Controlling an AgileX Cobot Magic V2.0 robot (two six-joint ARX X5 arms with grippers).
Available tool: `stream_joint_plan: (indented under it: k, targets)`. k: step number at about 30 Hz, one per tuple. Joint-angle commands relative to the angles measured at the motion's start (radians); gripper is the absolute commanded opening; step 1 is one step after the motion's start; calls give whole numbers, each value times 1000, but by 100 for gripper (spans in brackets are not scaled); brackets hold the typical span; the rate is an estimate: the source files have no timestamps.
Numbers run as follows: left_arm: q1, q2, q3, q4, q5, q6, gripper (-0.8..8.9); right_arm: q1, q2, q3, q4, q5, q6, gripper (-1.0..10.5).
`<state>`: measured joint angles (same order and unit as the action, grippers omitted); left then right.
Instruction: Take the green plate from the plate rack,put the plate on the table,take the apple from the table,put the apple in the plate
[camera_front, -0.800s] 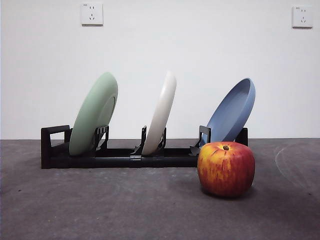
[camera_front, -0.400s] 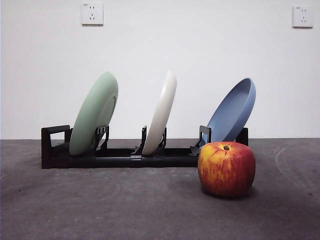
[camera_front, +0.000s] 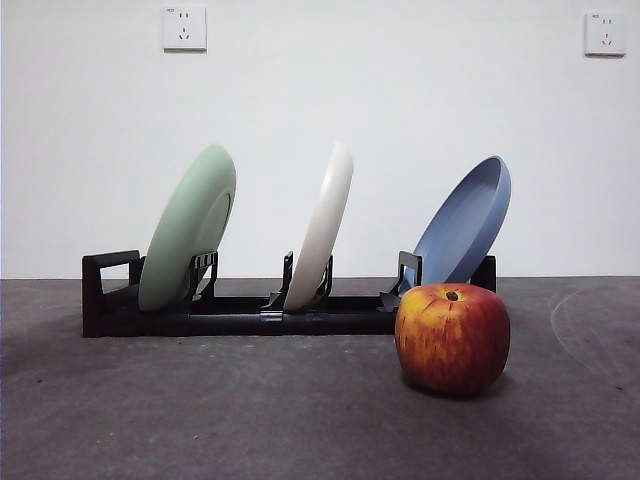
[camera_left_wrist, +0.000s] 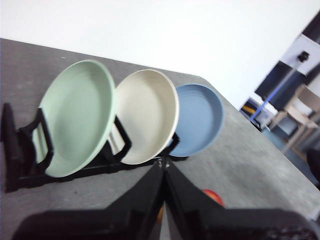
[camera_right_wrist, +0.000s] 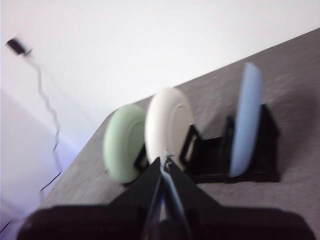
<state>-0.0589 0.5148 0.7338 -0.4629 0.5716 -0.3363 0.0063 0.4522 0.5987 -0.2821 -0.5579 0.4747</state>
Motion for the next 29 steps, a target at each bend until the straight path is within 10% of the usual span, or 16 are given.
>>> stream_joint_plan:
  k: [1, 17, 29]
  targets:
    - [1, 88, 128, -77, 58, 59, -5, 0, 96, 124, -66, -57, -60, -10]
    - [-2, 452, 735, -451, 143, 255, -6, 24, 494, 743, -584, -108, -374, -9]
    - [-116, 638, 937, -639, 143, 328, -3, 247, 651, 927, -695, -76, -454, 2]
